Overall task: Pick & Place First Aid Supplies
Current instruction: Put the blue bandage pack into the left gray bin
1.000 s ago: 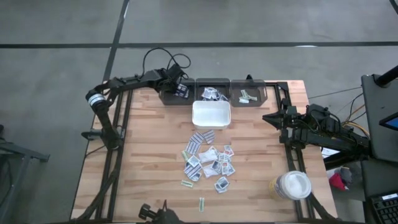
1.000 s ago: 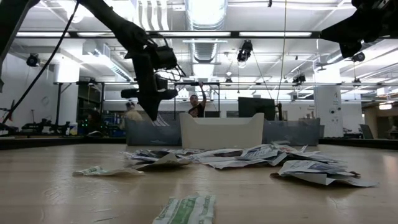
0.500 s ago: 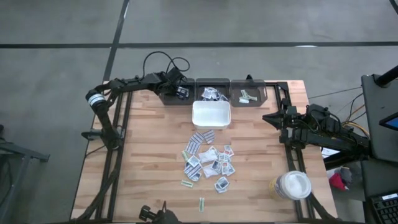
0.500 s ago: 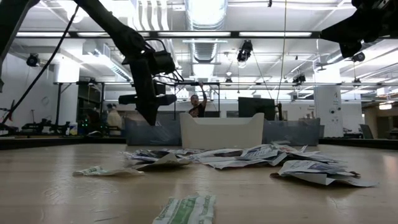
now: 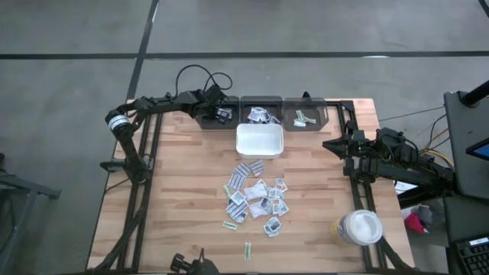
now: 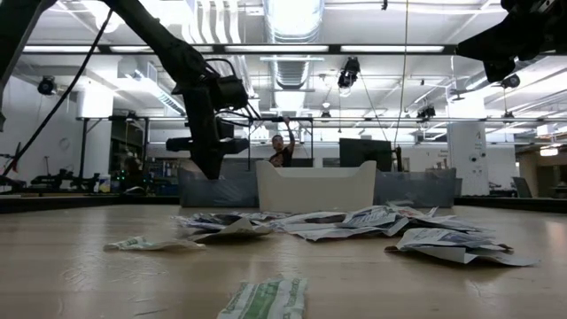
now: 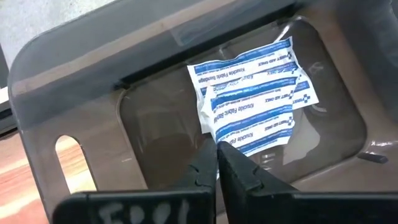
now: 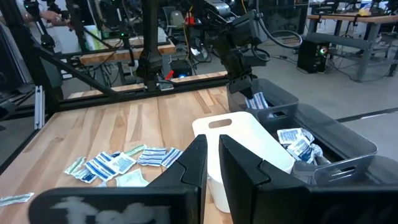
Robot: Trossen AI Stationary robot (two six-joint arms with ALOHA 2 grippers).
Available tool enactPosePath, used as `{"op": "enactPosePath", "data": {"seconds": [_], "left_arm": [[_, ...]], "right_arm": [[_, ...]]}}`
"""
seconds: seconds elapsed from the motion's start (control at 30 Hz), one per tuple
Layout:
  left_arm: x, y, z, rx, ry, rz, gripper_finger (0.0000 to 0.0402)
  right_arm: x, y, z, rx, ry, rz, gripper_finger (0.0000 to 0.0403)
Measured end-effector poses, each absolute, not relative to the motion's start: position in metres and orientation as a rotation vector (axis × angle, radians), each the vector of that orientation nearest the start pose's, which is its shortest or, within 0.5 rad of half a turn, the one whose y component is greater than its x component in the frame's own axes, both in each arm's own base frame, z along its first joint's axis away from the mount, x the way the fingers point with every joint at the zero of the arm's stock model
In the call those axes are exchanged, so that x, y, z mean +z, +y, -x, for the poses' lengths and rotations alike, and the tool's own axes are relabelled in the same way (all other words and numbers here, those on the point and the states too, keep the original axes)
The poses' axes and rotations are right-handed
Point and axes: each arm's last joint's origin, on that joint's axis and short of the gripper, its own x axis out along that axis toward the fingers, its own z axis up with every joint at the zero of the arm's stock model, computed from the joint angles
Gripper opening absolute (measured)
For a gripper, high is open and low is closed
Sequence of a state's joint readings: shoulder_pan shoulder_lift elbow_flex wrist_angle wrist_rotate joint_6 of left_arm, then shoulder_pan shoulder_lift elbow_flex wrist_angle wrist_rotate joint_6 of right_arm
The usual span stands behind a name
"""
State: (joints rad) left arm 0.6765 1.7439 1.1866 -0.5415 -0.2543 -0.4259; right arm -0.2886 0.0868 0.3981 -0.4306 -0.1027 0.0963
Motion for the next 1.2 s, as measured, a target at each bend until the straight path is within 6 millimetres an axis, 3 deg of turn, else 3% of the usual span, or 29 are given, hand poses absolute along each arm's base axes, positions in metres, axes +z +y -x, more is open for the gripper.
{"op": "enactPosePath", "data": {"seconds": [0.37,0.67,0.9,1.2], "left_arm": [[0.205,0.225,-0.269,1.055,0.920,0.583,0.0097],[0.252,0.216,-0.275,0.845,0.819,0.690,0.0108],[0.288,0.178,-0.282,0.725,0.713,0.720,0.0106],[0.307,0.101,-0.305,0.511,0.713,0.669,0.0106]], "right_arm": [[0.247,-0.016,-0.066,-0.191,0.109,-0.119,0.0038],[0.247,-0.016,-0.066,-0.191,0.108,-0.119,0.0038],[0.247,-0.016,-0.066,-0.191,0.108,-0.119,0.0038],[0.247,-0.016,-0.066,-0.191,0.108,-0.119,0.0038]]}}
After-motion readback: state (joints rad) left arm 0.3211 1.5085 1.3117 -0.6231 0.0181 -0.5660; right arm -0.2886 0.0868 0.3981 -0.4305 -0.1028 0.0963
